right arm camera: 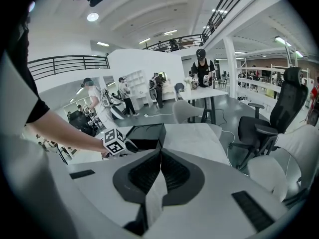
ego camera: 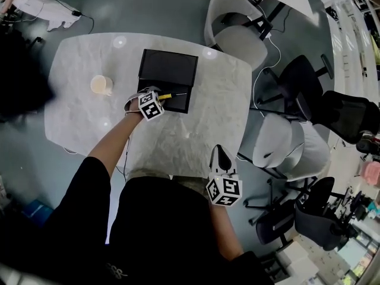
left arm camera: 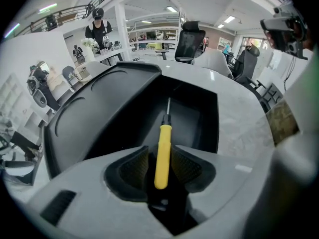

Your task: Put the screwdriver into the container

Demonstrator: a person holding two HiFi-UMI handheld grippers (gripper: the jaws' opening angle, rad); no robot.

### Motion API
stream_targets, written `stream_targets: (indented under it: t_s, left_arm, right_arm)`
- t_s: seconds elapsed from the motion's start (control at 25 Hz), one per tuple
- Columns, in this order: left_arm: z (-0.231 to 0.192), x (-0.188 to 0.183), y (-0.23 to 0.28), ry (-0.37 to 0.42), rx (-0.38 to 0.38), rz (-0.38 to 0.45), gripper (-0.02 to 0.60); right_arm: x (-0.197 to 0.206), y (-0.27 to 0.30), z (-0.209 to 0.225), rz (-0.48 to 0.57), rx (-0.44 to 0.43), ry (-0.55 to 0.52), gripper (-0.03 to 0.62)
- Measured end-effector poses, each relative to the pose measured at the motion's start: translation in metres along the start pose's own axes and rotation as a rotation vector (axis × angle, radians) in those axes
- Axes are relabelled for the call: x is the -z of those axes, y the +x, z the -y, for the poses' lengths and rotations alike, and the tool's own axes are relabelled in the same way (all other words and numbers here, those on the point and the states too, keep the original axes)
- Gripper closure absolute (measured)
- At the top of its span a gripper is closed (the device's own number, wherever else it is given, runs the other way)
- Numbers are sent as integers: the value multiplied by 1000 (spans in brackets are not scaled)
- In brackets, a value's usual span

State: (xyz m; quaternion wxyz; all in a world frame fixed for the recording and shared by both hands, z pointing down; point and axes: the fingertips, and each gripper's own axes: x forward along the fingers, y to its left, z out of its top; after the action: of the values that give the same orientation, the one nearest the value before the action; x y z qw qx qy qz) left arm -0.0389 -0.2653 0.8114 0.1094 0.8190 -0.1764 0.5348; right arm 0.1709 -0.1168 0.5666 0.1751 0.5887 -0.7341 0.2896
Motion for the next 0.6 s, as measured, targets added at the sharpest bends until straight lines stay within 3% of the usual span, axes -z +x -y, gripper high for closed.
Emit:
stream_targets:
  t_s: [0.2,0.48,0.6]
  left_arm:
    - [-2,-3,-13,-74,-22,21,360]
    - [10,2,-48,-135,-60,63,353]
    - [17,3,-75,-215,-96,127,353]
  right_arm:
    - [5,-13,2,10,-26,-83,582]
    - [-3,-24,0,50,-87,-103,582]
    - [-8,-29,4,69,-108,-121,582]
